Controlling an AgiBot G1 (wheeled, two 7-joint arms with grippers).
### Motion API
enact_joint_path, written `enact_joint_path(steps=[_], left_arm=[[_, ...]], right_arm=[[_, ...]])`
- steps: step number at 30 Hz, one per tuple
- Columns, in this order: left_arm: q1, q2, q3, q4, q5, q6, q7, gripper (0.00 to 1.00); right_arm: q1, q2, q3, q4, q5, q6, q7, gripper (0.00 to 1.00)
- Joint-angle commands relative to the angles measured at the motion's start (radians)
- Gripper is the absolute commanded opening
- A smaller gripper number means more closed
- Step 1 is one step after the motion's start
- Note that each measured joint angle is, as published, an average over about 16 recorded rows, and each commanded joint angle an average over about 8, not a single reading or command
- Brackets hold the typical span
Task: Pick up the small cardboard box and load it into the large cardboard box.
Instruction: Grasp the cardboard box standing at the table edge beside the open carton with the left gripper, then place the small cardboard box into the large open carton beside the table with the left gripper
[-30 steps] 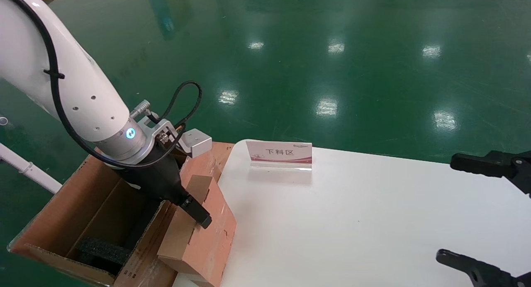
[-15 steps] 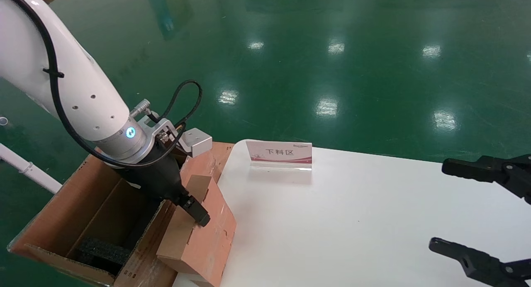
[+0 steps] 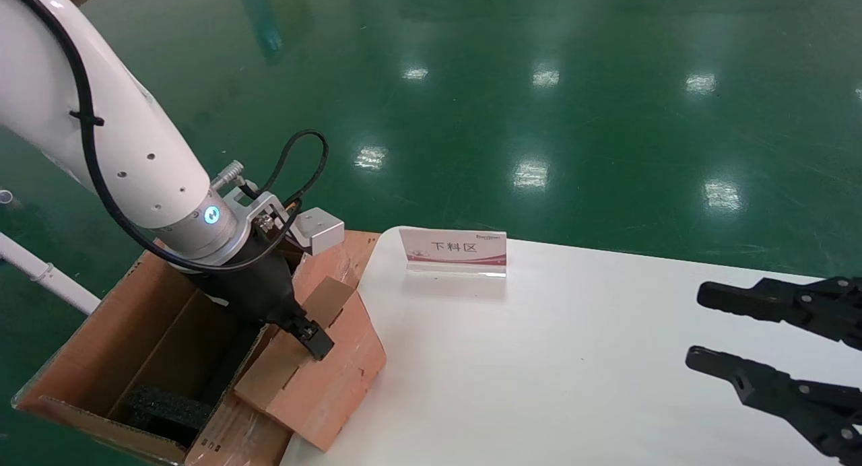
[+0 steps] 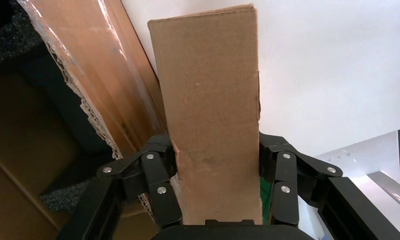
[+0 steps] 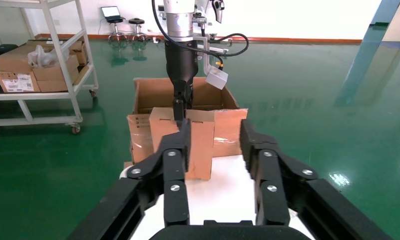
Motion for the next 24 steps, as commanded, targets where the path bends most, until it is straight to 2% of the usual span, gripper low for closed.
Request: enact_joint_path(steps=[1,13,19,24], left_arm=[[0.002,0.001,0.001,0.002,0.000,0.001,0.000,0.00],[-0.103,-0.003,-0.084,0.132,-0.048,-0.046,0.072,0.00],[-0.213,-0.005,-0.138,0.269,-0.036,-0.056,0.194,0.00],[-0.307,-0.007,-0.156,0.387,-0.001,-0.017,0.320,0.00]], right_arm=[[0.000,0.000,0.000,0.000,0.000,0.000,0.000,0.00],[0.001,0.000,-0.001,-0.001,0.000,0.000,-0.001,0.00],[0.001,0.000,-0.001,-0.001,0.001,0.000,-0.001,0.00],[0.001,0.000,-0.002,-0.001,0.001,0.000,-0.001,0.00]])
